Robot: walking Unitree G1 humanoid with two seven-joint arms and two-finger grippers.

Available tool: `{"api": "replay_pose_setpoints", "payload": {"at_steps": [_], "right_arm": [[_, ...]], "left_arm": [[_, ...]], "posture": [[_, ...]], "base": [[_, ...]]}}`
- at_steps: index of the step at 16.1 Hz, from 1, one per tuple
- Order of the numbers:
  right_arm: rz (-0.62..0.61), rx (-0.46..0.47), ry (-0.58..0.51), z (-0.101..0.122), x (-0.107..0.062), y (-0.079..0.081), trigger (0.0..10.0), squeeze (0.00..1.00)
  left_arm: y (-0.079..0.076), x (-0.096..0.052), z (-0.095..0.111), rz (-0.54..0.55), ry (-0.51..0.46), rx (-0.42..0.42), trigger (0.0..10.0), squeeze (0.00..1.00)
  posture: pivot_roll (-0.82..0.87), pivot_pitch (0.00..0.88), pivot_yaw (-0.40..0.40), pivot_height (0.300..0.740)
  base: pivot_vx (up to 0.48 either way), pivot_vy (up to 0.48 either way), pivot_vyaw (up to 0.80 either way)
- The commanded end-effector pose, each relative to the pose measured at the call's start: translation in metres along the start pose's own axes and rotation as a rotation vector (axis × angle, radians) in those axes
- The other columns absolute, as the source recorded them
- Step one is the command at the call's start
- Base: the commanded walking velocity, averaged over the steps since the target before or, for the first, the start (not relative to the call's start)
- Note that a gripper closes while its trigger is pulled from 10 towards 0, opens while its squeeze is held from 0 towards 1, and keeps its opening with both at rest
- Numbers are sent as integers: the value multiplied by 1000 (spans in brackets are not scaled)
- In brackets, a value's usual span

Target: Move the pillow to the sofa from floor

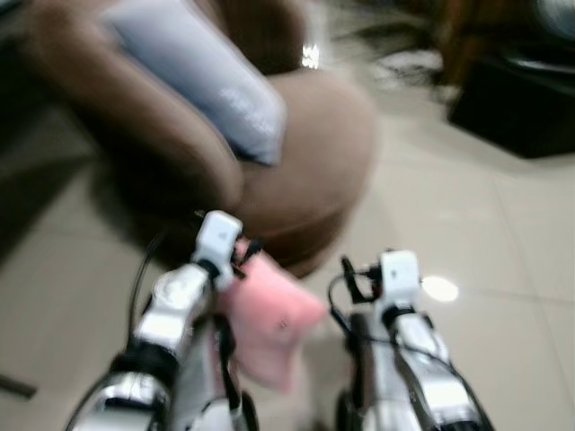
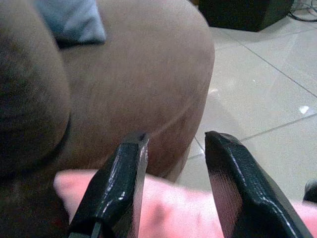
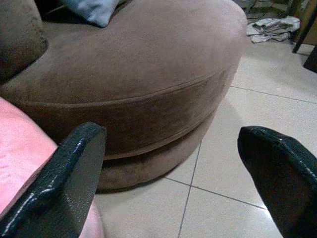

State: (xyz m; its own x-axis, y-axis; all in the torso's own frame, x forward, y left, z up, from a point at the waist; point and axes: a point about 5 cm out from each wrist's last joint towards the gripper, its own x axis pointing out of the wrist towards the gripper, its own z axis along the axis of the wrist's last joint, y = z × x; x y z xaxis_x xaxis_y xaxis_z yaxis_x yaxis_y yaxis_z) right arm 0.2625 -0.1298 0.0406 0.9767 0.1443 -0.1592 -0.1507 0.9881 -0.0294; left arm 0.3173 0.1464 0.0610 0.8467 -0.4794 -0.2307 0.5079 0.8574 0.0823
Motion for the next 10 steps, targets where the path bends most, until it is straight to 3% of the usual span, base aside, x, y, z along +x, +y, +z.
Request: {"api": "replay_pose_setpoints", "payload": {"at_steps": [1,6,7,10], "right_arm": [[-3,-3,5,-2,-1,1,10000,0],[-6,-6,7,-3,-4,0,10000,0],[1,-3,-2,0,-4,2,10000,0],[11,-1,-2,1,-5,5,10000,0]], "left_arm": [[1,-1,-4,-3,21,5,10000,0],[9,-2,-8,-1,69,41,10000,0],[18,-1,-5,-18,102,87,10000,0],[30,1,6,-1,98,99,10000,0]], "posture": [[-84,119,31,478],[-89,120,30,478],[-88,126,31,478],[-93,133,37,478]], "base": [[0,0,0],[0,0,0],[0,0,0],[0,0,0]]}}
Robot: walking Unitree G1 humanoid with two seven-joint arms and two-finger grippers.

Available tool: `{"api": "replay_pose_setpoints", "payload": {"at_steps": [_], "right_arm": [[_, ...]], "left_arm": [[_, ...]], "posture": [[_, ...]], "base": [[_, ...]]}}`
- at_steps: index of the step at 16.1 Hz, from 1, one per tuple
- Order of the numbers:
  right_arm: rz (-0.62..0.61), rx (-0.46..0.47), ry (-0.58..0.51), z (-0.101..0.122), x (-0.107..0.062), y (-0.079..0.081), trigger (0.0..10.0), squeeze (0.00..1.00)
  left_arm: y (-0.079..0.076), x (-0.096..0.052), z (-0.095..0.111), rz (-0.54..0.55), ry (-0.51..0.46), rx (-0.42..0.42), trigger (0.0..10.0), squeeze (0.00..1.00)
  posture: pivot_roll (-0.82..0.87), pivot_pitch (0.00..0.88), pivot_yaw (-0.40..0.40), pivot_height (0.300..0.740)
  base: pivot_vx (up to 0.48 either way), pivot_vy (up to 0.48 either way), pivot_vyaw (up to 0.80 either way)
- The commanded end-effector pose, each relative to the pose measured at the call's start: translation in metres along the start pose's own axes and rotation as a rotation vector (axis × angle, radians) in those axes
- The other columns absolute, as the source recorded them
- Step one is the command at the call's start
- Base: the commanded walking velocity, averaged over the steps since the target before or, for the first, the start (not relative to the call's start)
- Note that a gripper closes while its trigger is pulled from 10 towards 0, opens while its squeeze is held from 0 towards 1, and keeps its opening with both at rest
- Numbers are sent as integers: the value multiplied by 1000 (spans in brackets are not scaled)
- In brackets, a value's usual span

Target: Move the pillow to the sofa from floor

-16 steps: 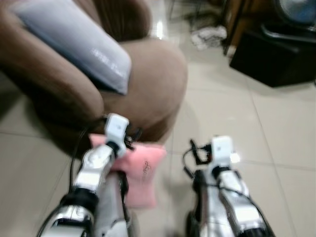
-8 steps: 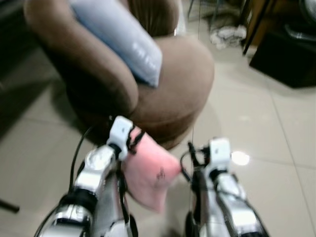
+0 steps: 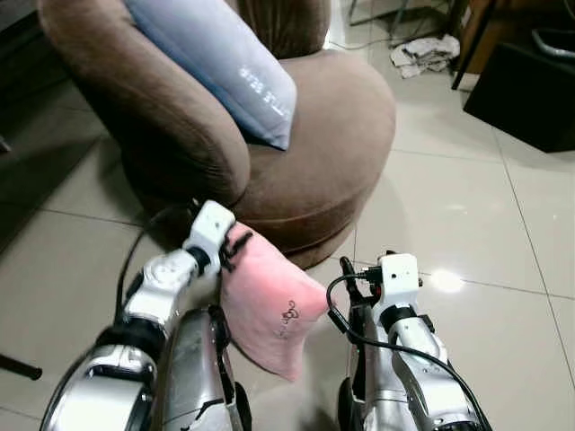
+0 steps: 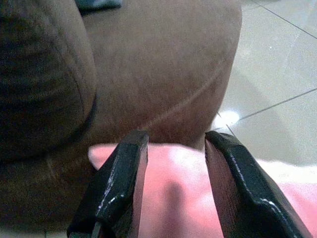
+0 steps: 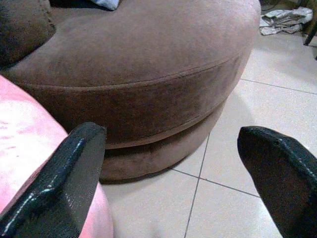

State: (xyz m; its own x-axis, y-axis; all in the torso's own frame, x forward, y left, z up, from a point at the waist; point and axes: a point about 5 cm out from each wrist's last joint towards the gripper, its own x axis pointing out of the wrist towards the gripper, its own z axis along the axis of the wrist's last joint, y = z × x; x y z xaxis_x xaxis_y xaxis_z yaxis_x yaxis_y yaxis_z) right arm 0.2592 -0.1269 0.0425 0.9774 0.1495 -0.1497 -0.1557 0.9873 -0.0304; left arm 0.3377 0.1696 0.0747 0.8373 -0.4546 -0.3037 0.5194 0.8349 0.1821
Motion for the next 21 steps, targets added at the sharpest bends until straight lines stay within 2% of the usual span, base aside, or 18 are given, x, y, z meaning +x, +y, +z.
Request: {"api": "replay_pose_setpoints", "payload": {"at_steps": [1,3,5,10,11,14,18,21], "right_arm": [[2,3,10,-1,-2,1,10000,0],[-2,6,12,-2,-5,2,10000,0],[-8,11,14,-3,-8,2,10000,0],[-17,20,21,-5,-14,5,10000,0],[-21,22,23,-5,-16,5,10000,0],[-32,30,33,-8,-19,7,10000,0],[-35,34,48,-11,-20,7,10000,0],[-28,31,52,-11,-19,7,10000,0]], "left_arm": [[0,0,-4,-6,26,5,10000,0],[1,4,-2,-27,70,83,10000,0],[7,6,4,-28,86,128,10000,0],[11,11,13,-81,116,220,10000,0],[17,9,18,-76,104,229,10000,1000],[28,5,24,-86,103,264,10000,1000],[34,-1,30,-194,103,285,10000,1000],[36,-6,29,-282,139,302,10000,1000]], "posture": [[-95,136,39,478],[-103,150,46,478],[-107,157,50,478],[-121,184,62,478],[-122,192,71,478],[-117,200,84,478],[-107,200,82,478],[-99,203,77,478]], "base": [[0,0,0],[0,0,0],[0,0,0],[0,0,0],[0,0,0],[0,0,0],[0,0,0],[0,0,0]]}}
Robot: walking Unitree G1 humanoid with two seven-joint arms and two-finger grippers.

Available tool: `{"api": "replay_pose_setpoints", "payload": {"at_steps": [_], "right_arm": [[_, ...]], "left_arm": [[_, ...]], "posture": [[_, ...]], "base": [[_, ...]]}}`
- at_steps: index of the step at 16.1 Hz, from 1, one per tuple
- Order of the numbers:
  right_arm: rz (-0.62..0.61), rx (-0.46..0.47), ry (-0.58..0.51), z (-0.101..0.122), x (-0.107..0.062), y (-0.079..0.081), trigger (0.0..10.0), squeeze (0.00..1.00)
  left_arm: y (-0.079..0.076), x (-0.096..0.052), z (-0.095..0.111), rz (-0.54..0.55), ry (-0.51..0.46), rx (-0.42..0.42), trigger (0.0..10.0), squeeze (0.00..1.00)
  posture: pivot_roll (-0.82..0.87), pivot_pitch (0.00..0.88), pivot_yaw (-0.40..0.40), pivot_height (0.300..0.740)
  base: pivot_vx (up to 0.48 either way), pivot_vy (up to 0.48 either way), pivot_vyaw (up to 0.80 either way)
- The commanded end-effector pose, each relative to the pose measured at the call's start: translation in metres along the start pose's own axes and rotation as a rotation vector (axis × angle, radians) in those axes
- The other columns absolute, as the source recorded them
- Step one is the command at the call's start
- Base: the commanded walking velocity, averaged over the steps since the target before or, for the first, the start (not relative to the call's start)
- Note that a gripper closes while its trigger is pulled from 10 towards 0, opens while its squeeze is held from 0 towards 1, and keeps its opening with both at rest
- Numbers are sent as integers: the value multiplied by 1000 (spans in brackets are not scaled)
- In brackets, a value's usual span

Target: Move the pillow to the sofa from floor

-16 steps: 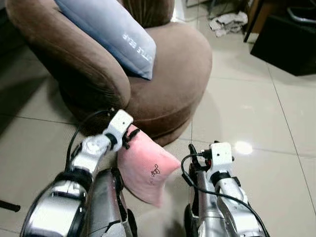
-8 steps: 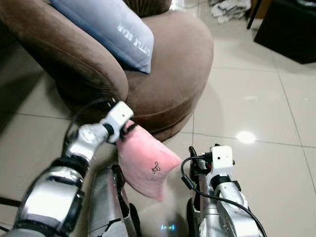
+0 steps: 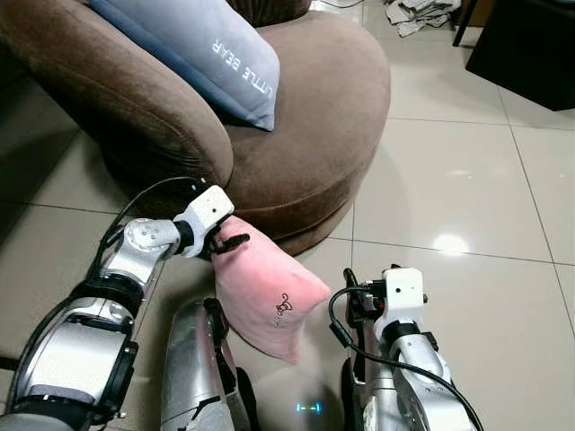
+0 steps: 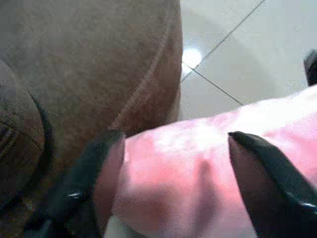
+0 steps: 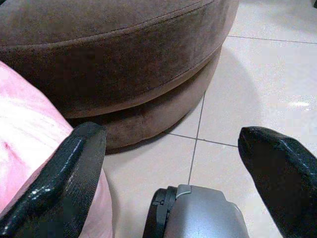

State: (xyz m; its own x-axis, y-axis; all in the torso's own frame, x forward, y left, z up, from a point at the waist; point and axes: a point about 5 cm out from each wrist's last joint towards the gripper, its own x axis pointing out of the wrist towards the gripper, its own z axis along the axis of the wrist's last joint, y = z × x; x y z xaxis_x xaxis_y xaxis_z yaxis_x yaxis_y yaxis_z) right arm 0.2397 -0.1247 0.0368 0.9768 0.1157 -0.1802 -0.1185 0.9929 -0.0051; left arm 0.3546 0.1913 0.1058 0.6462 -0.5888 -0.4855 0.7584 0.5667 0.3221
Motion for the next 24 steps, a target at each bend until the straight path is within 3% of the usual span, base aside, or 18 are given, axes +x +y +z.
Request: {"api": "replay_pose_setpoints", "payload": {"at_steps": [1,4,5,7,10,14,20,22,24], "right_arm": [[7,-1,21,-3,-1,2,10000,0],[8,0,23,-3,-3,3,10000,0],[9,0,24,-3,-3,3,10000,0],[8,1,23,-3,-5,5,10000,0],[-16,11,27,-5,-11,5,10000,0],[-38,21,34,-7,-21,7,10000,0],[-77,40,61,-11,-43,10,10000,0],[-74,26,25,3,-51,11,10000,0],[-57,24,-8,16,-56,13,10000,0]], "left_arm": [[3,-4,1,-38,28,26,10000,1000],[6,-10,-4,-122,121,95,10000,1000],[7,-10,-2,-127,128,115,10000,0],[14,-10,12,-132,121,233,10000,0],[21,-7,31,-130,115,343,10000,0],[16,-2,40,-173,90,428,10000,0],[-16,13,29,-307,74,522,10000,0],[-27,21,20,-302,111,590,10000,0],[-30,24,18,-281,122,600,10000,0]], "posture": [[-99,206,76,478],[-99,216,78,478],[-100,217,78,478],[-109,230,87,478],[-124,252,108,478],[-142,305,139,478],[-173,376,135,478],[-189,395,128,478],[-209,403,123,478]], "base": [[0,0,0],[0,0,0],[0,0,0],[0,0,0],[0,0,0],[0,0,0],[0,0,0],[0,0,0],[0,0,0]]}}
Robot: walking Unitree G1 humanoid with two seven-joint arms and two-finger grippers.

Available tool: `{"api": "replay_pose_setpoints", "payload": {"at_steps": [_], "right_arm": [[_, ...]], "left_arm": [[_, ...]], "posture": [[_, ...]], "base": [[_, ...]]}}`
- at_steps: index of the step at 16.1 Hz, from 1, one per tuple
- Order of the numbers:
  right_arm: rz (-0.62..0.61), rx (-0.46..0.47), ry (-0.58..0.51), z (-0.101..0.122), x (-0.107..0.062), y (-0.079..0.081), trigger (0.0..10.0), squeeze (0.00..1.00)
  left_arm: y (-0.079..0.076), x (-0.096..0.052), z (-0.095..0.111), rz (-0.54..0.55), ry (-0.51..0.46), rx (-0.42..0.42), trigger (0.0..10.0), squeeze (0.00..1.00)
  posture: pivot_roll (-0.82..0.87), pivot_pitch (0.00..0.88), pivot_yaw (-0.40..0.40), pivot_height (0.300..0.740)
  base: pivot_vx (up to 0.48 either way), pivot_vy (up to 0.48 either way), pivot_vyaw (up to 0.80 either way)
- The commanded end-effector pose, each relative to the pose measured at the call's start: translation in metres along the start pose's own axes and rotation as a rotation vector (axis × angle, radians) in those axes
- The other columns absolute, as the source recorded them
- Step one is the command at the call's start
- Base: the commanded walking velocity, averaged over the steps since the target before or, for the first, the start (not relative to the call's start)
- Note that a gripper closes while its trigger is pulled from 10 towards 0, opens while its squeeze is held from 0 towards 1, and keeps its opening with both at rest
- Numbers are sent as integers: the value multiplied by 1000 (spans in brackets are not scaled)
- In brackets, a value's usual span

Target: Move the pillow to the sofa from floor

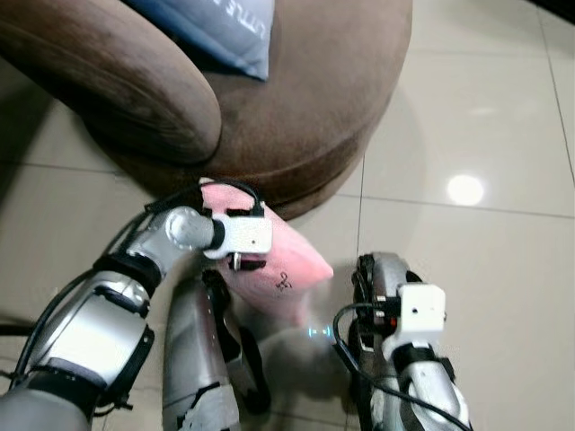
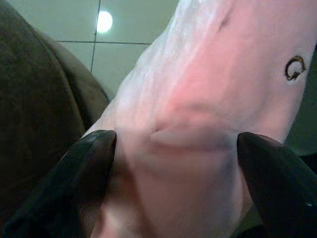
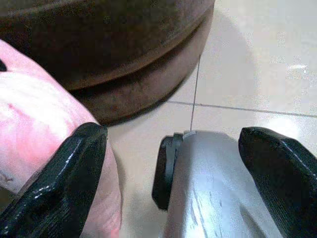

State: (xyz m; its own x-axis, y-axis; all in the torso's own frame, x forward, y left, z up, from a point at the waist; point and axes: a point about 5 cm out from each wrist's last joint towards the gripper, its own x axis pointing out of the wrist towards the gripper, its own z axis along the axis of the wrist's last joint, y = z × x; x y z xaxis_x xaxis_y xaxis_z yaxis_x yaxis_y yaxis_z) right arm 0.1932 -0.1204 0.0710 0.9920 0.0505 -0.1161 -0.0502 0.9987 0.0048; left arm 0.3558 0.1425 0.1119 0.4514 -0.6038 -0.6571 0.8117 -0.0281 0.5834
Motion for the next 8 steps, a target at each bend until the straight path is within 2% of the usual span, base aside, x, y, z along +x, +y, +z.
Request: {"api": "replay_pose_setpoints", "payload": {"at_steps": [1,8], "right_arm": [[15,2,50,-5,-10,2,10000,0],[-1,1,89,-6,-18,-2,10000,0]], "left_arm": [[-13,3,-10,-13,44,-17,10000,0],[-9,8,-10,86,84,-10,10000,0]], "posture": [[-216,402,122,478],[-228,406,119,478]], "base": [[0,0,0],[0,0,0]]}}
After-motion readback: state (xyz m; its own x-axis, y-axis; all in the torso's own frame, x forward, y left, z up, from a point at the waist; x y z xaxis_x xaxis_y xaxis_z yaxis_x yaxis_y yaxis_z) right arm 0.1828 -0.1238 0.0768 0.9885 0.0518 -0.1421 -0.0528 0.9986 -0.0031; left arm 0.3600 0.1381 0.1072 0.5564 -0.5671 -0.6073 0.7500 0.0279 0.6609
